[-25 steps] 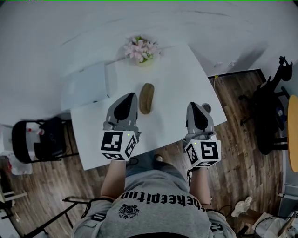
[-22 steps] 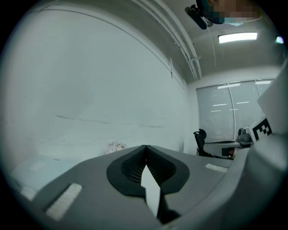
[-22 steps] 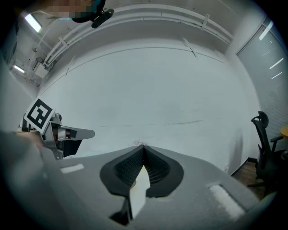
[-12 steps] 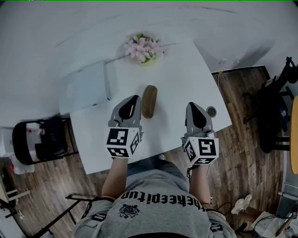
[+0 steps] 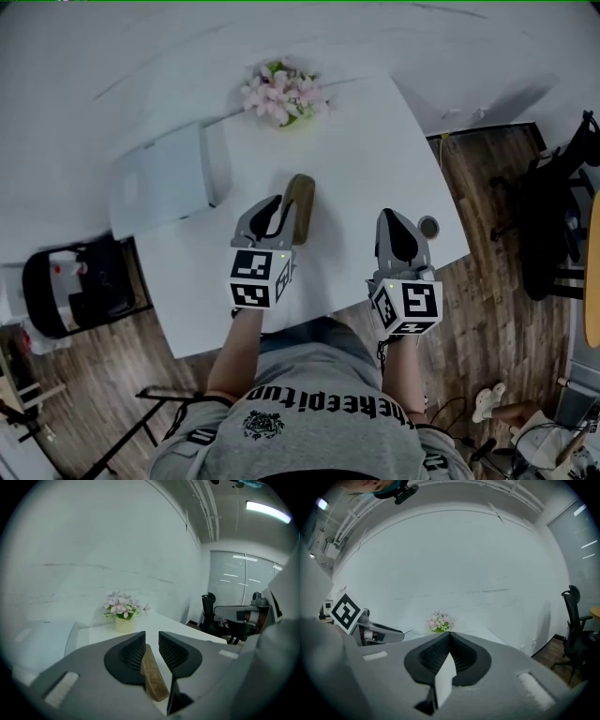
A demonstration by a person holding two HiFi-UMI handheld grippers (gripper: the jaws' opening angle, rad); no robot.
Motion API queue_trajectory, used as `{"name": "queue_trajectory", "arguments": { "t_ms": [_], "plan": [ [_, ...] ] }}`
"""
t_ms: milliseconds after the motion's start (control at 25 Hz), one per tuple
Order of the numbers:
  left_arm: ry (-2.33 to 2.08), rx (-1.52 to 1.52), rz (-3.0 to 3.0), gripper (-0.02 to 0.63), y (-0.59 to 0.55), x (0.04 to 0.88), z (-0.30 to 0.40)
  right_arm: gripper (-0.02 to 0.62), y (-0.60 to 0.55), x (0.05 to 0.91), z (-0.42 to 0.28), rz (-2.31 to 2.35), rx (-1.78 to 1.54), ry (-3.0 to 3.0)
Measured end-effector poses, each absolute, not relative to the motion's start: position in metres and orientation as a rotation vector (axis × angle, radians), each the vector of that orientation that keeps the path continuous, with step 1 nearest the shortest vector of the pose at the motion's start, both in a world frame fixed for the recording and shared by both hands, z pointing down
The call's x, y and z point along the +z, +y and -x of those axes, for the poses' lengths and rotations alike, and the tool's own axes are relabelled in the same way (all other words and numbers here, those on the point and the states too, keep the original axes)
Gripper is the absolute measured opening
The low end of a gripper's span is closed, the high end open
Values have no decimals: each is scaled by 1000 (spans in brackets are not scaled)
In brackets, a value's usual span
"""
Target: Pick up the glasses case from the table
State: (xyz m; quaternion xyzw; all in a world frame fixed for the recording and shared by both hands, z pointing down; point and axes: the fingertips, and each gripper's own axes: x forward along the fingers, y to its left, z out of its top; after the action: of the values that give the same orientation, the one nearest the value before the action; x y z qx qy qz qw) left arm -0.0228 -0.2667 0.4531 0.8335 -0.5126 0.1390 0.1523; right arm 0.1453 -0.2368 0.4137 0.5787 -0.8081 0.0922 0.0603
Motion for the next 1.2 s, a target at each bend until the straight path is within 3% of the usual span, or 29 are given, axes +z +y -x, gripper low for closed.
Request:
{"name": "queue_trajectory", "arguments": {
  "t_ms": [760,1200],
  "plan": [
    [-1344,625,-2264,302,-298,534,4,2,-245,437,-171,-1793,350,-2321],
    [-1318,695,-2221,344,-305,561,2,3,-249,443,-179,-1804,367,-2287]
  ]
}}
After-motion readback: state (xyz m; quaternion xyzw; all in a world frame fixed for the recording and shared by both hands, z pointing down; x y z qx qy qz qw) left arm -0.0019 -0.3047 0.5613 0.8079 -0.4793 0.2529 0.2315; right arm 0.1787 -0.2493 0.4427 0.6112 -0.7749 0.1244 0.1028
